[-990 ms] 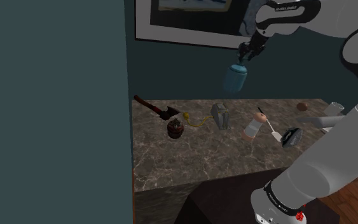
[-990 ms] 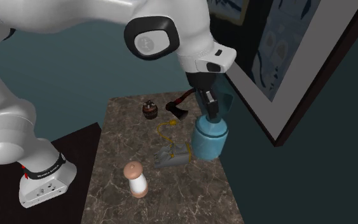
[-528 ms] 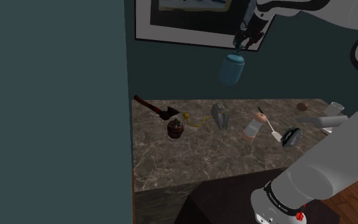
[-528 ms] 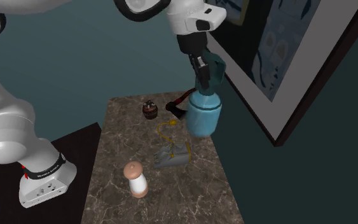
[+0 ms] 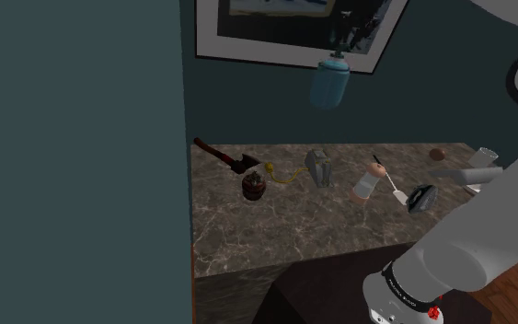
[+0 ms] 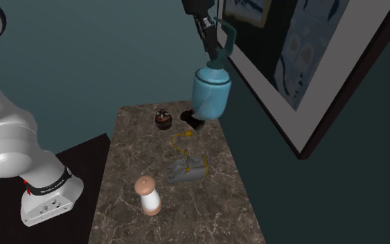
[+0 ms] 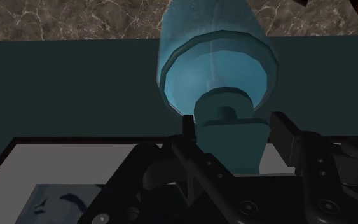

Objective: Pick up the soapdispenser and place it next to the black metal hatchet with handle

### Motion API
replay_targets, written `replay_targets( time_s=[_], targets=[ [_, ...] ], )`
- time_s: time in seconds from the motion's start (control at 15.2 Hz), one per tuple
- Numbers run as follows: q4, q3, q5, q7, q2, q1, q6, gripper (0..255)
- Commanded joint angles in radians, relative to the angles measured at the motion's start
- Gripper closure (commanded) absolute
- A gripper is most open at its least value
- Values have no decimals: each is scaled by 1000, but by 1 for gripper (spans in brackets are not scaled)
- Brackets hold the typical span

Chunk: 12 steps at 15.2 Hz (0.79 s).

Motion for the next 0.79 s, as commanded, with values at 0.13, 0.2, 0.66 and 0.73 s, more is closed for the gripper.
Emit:
replay_targets(
  time_s=[0.13,0.2,0.66,0.73],
  targets=[
    [148,29,-7,57,40,29,-111,255],
    [194,35,-7,70,55,36,-143,255],
    [290,59,-16,120,90,65,-207,255],
    [259,60,-19,123,78,67,-188,255]
  ],
)
